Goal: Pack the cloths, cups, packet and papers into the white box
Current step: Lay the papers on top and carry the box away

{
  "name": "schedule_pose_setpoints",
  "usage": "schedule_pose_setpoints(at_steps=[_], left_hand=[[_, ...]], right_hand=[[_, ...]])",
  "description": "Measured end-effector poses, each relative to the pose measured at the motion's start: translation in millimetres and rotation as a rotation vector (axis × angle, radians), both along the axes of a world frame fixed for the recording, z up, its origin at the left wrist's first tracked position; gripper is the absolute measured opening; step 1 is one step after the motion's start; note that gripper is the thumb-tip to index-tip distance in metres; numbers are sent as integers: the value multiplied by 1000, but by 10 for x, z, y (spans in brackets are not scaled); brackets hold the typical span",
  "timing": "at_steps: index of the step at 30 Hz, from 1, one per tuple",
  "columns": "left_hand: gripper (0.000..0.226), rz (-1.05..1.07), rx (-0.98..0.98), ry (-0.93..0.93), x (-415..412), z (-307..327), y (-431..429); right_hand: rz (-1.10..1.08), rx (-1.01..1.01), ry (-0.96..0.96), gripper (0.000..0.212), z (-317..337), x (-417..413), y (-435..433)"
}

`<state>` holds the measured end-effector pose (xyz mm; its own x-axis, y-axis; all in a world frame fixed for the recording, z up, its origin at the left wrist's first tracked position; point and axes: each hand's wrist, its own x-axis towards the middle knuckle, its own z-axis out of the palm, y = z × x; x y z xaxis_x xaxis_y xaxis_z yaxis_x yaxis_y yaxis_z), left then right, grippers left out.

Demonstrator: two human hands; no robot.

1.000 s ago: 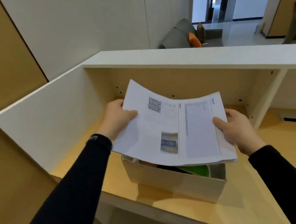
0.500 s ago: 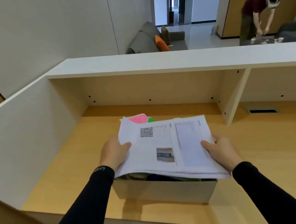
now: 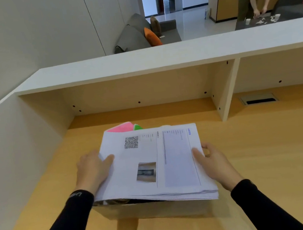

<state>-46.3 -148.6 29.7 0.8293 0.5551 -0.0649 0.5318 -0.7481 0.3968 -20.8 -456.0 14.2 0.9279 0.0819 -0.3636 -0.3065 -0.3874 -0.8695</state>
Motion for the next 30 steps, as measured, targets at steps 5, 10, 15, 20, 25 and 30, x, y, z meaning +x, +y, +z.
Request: schedule_pose_setpoints(at_steps=[5,10,15,20,25,30], left_hand=[[60,59,-193,-35,-88,115,255],[59,-4,-573,83,-57,16,365],[47,-9,-1007,-49,-153,-180,312],[35,-44,-1282,-56,-136,-350,462],[32,-17,-1597,-64,-200,-509,454],[28,-80,-1615,-57,-323,-606,538]], right_hand=[[-64,135,136,43,83,30,-218],[67,148,122,39,74,49,-41],[-36,279,138,30,-23,-42,176],[-179,258,275,39,66,-131,270],[-277,292,366,44,183,-381,435],[-375,247,382,48,186,-750,552]])
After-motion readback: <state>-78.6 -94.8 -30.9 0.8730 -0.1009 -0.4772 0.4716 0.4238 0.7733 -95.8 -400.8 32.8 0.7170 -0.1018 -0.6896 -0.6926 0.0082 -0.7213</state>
